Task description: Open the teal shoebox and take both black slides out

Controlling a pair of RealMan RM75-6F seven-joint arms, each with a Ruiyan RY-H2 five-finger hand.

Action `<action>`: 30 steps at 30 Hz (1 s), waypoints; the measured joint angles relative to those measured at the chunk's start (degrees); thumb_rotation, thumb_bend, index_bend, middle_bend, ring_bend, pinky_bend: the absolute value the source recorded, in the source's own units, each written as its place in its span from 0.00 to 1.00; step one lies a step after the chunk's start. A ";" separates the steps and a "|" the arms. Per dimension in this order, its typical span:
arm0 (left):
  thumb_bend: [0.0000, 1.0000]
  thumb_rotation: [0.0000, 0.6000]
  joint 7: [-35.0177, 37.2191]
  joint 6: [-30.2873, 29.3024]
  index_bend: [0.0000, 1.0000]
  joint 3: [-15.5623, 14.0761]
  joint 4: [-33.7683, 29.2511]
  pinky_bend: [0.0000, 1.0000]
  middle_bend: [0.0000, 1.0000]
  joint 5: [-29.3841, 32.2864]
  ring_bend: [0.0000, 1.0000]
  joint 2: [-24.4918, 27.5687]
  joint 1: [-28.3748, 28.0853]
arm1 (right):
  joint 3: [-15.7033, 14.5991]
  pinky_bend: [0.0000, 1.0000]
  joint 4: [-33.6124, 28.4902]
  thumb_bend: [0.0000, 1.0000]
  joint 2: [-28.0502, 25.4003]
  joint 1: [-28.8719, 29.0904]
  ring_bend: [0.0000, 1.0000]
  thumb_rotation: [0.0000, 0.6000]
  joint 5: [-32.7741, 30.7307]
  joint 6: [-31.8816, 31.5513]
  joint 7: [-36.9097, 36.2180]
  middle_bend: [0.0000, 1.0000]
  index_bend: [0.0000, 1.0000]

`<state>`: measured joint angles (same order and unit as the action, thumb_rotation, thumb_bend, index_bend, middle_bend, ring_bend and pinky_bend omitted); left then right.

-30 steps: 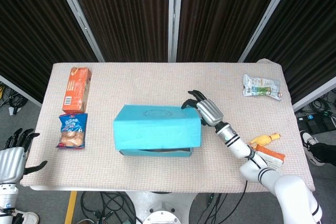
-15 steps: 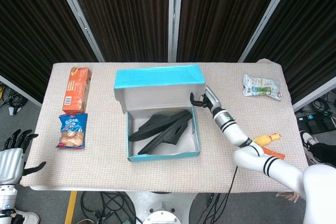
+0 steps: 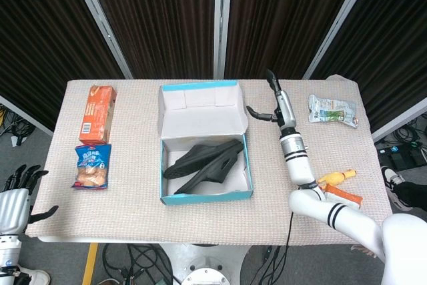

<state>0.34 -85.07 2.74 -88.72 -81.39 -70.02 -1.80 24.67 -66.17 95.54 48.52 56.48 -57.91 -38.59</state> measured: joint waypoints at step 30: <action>0.00 1.00 2.28 0.16 0.23 -0.55 2.13 0.14 0.13 0.50 0.04 -1.22 1.07 | -20.45 0.00 -9.34 0.05 -1.93 4.05 0.00 1.00 40.07 2.46 39.68 0.25 0.35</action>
<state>2.62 -84.91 2.20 -86.59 -80.89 -71.24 -0.72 4.22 -75.51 93.61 52.57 96.55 -55.44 1.09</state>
